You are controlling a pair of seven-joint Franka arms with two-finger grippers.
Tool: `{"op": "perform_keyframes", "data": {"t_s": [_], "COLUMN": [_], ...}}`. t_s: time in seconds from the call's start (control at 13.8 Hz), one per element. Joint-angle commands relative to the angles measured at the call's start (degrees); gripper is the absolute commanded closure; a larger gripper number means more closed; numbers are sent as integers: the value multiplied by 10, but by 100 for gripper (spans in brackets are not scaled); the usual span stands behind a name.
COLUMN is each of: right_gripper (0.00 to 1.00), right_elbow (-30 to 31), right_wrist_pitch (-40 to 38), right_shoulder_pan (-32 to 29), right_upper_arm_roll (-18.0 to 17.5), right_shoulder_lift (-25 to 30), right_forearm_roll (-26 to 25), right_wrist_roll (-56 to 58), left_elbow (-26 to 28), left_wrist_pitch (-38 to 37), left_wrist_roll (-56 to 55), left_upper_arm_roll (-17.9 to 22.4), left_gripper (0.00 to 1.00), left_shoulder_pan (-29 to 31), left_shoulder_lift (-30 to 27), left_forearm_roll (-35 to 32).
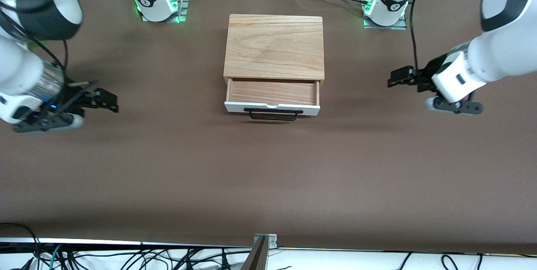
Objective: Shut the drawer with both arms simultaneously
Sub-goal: 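Move both grippers toward the white drawer front on either side of the handle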
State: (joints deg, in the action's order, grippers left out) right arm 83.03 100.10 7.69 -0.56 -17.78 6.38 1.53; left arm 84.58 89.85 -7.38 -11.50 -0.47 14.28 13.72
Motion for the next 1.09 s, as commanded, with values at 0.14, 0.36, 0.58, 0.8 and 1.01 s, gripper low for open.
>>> {"op": "perform_keyframes", "data": {"t_s": [0.14,0.36,0.58,0.8,1.01], "right_gripper": [0,0,0,0,0], "right_elbow": [-2,-25,-57,-59,-59], "right_wrist_pitch": [75,122,159,206,216], "right_shoulder_pan": [35,76,103,130,152], "right_upper_arm_roll": [-3,-4,-4,-4,-4], "right_shoulder_lift": [-63,-114,-169,-199,-216], "right_forearm_roll": [98,114,151,194,241], "right_wrist_roll": [-9,-5,-6,-4,-6], "left_elbow": [-40,-39,-37,-37,-34], "left_wrist_pitch": [97,151,188,201,222], "left_wrist_roll": [7,9,9,9,9], "left_upper_arm_roll": [1,1,0,0,-1], "left_gripper": [0,0,0,0,0], "left_shoulder_pan": [-87,-132,-153,-167,-186], "left_shoulder_lift": [103,155,188,214,238], "left_forearm_roll": [10,32,38,39,39]}}
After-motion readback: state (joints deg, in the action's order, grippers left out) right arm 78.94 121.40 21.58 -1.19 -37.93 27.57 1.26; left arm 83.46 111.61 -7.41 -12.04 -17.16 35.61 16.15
